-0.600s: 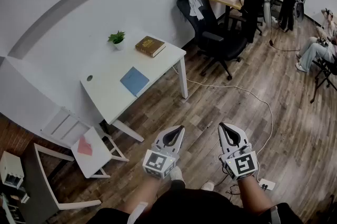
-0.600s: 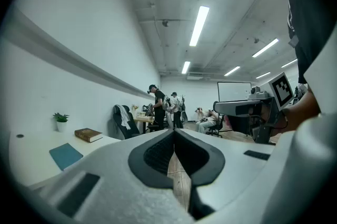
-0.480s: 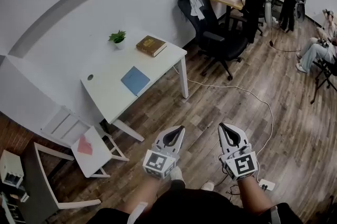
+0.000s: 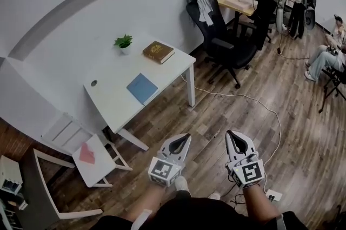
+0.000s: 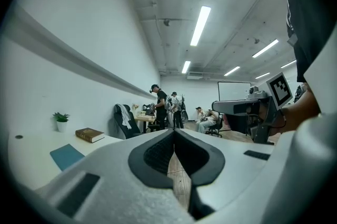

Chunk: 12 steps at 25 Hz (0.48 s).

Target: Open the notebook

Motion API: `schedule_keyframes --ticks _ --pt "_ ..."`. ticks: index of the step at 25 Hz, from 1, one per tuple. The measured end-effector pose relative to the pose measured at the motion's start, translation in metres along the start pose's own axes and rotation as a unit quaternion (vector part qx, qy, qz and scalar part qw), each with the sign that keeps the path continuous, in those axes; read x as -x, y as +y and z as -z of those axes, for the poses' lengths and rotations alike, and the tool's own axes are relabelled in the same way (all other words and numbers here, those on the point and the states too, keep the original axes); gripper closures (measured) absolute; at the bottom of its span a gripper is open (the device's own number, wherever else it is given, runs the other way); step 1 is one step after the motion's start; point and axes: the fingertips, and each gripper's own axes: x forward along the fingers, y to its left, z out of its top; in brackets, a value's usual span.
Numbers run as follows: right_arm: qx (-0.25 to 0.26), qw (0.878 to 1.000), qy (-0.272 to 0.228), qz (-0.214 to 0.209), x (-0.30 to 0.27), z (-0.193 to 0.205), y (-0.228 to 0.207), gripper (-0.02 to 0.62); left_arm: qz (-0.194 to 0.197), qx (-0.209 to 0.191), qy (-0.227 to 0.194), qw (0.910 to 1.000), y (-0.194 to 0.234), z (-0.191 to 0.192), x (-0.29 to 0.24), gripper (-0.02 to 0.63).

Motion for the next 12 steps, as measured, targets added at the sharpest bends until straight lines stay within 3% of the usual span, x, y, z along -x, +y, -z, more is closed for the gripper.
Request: schedule_keyframes --ticks 12 --pt "-0.008 1.0 0.011 0.004 -0.079 -0.002 0.032 0.594 0.018 -0.007 -0.015 0.9997 0.083 -0.007 0.004 0.6"
